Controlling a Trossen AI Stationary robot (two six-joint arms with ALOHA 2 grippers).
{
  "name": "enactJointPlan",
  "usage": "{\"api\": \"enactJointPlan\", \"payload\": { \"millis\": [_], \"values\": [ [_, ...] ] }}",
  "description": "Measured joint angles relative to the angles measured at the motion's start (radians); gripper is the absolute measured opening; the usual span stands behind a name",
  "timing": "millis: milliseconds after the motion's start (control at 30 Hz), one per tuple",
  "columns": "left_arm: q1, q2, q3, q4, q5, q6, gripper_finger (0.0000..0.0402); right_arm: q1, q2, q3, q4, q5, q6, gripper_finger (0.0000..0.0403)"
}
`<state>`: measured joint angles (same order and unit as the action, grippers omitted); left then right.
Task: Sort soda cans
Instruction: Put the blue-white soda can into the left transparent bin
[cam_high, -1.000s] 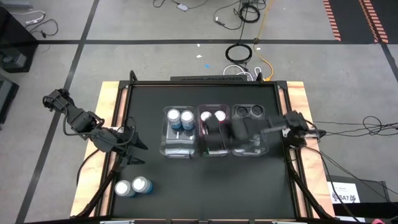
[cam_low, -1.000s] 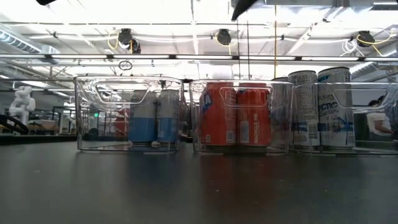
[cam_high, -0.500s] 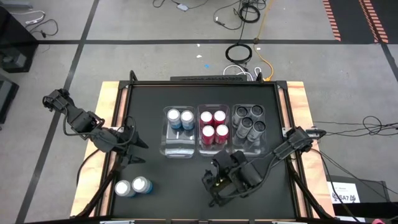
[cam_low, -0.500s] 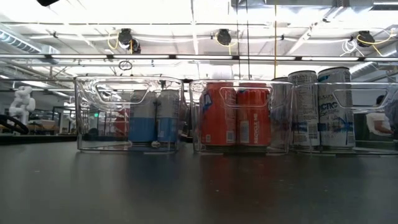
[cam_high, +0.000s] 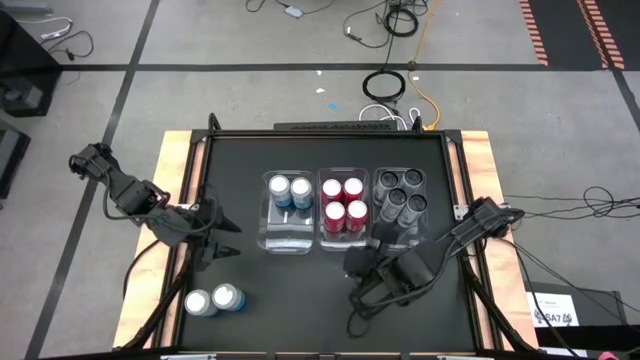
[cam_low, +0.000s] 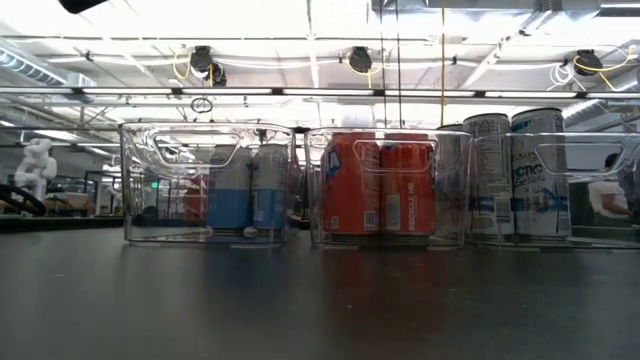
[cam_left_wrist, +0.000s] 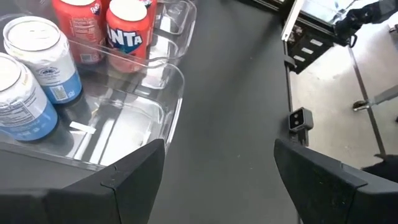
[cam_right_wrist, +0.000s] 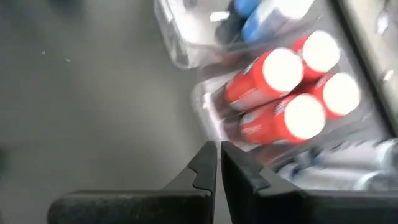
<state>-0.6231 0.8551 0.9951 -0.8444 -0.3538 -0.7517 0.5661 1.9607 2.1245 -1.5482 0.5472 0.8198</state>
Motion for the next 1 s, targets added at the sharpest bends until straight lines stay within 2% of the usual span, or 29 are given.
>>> {"api": "enactJointPlan", "payload": {
  "millis": [67,133,300,400,567,667,767,900,1000],
  "values": [
    [0.0,0.009,0.0,0.0,0.0,-0.002,0.0311,0.004,-0.065,-0.068,0.074,0.013,-0.095,0.0007],
    [0.0,0.019,0.0,0.001,0.0,-0.002,0.031,0.005,-0.159,-0.198,0.238,-0.001,-0.183,0.0002],
    [0.0,0.045,0.0,0.001,-0.003,-0.002,0.031,-0.006,-0.454,-0.705,0.71,-0.122,-0.311,0.0001],
    [0.0,0.061,0.0,0.002,-0.004,-0.002,0.031,-0.027,-0.66,-1.014,0.951,-0.204,-0.335,0.0001],
    [0.0,0.087,0.0,0.017,-0.004,-0.002,0.031,-0.053,-1.048,-1.412,1.155,-0.179,-0.312,0.0],
    [0.0,0.098,0.0,0.03,-0.004,-0.002,0.031,-0.068,-1.272,-1.584,1.233,-0.174,-0.386,0.0],
    [0.0,0.101,0.0,0.028,-0.004,-0.002,0.031,-0.088,-1.454,-1.718,1.347,-0.181,-0.526,0.0],
    [0.002,0.101,0.0,0.028,-0.006,-0.002,0.031,-0.119,-1.636,-1.85,1.504,-0.222,-0.591,0.0],
    [0.002,0.101,0.0,0.028,-0.025,-0.001,0.031,-0.162,-1.73,-1.915,1.547,-0.28,-0.594,0.0]
  ]
}}
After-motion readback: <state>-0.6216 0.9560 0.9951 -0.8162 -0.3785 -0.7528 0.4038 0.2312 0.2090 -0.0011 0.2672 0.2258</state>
